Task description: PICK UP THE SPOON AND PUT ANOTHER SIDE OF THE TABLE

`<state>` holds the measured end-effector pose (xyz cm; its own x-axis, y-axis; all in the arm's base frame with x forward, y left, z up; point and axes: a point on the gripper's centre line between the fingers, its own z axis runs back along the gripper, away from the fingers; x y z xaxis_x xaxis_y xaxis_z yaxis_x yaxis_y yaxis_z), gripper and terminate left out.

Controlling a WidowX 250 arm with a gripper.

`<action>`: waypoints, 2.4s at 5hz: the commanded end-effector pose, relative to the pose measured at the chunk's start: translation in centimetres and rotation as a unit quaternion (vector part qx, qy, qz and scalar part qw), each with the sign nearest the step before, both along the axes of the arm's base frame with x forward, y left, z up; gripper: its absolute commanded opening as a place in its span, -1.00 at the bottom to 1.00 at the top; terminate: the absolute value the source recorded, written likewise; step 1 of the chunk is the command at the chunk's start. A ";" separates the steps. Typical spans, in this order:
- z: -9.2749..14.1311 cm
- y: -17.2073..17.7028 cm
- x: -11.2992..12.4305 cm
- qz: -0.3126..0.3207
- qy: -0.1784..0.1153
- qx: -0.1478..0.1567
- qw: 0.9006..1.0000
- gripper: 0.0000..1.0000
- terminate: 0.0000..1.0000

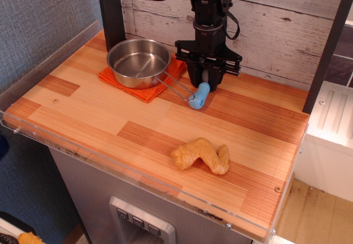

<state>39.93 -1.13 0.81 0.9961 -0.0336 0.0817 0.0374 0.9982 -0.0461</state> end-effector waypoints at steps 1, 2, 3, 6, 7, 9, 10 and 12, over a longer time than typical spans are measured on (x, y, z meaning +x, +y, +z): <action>4.2 -1.8 0.9 -0.008 -0.060 -0.096 0.994 -1.00 -1.00; 7.0 -4.1 0.9 -0.026 -0.101 -0.160 0.982 -1.00 -1.00; 10.6 -4.0 -0.6 -0.022 -0.141 -0.184 0.972 -1.00 -1.00; 15.2 6.9 -10.4 0.032 -0.053 0.050 0.997 -1.00 -1.00; 13.3 11.7 -12.0 0.058 -0.044 0.065 0.995 -1.00 -1.00; 8.3 19.1 -12.0 0.042 -0.047 0.028 0.998 -1.00 -1.00; 6.3 20.9 -12.2 0.013 -0.041 0.038 0.998 -1.00 -1.00; 3.7 19.9 -11.6 -0.023 -0.029 0.025 0.999 -1.00 -1.00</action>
